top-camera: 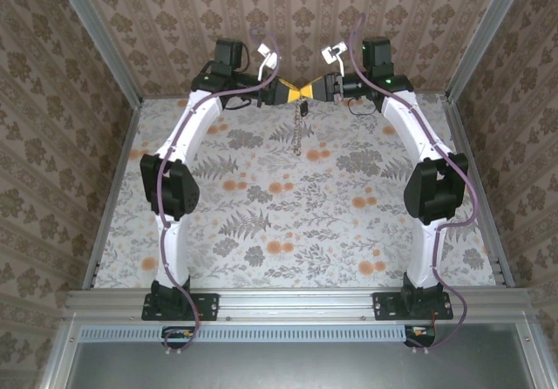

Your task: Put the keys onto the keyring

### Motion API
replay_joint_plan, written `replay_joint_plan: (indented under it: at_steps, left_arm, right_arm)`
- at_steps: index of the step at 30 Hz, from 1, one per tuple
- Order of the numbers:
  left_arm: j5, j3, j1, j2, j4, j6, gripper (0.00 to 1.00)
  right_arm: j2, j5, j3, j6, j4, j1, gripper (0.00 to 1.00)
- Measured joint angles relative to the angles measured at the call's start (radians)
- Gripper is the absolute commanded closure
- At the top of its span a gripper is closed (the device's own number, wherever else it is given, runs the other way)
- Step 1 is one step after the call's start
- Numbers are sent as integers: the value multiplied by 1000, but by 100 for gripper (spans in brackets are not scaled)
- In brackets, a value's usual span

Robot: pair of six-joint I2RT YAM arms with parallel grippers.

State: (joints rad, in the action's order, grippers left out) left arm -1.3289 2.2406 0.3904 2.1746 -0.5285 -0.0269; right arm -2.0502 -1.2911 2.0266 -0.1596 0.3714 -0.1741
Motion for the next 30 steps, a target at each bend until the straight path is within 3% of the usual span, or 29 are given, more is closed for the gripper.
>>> replay_joint_plan:
  at_steps: [10, 30]
  left_arm:
    - [2, -65, 0, -2, 126, 56, 100]
    - [-57, -66, 1, -24, 202, 103, 100]
  right_arm:
    - [27, 6, -67, -87, -110, 2, 63]
    - [203, 130, -449, -336, -575, 95, 39]
